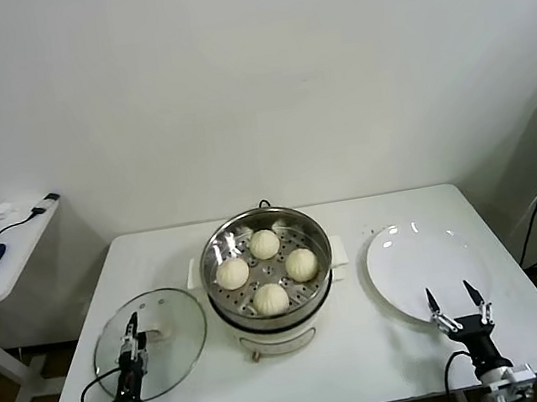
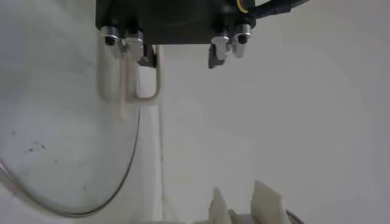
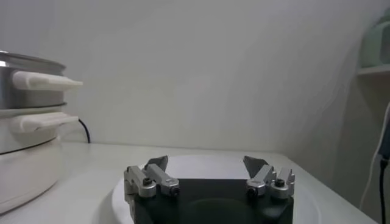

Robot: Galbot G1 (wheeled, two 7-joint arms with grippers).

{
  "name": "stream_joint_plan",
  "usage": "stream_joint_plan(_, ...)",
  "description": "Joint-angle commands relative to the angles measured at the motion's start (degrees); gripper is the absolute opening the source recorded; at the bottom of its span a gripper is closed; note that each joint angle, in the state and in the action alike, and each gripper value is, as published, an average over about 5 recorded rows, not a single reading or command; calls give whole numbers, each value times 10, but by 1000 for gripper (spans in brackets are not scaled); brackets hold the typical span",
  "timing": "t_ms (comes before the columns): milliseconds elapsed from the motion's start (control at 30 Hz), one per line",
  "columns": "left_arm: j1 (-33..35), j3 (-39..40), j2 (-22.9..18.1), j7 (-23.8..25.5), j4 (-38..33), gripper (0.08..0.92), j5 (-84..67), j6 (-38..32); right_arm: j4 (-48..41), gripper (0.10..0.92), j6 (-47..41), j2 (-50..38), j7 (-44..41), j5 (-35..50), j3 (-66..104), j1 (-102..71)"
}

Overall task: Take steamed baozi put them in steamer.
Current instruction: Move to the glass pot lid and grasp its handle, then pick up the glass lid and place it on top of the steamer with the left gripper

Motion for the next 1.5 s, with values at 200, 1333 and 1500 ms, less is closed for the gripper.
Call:
stream_joint_plan(200,-4,0,-1,1,9,359,3,5,-2,823,4,8,-3,-4,0,2)
stream_joint_plan(1333,20,122,102,299,-469,130,-109,354,51,823,-64,3,56,-98,23,-33)
stream_joint_plan(1500,-22,245,65,331,-463,130,-36,386,36,823,-49,4,55,-96,22,-31)
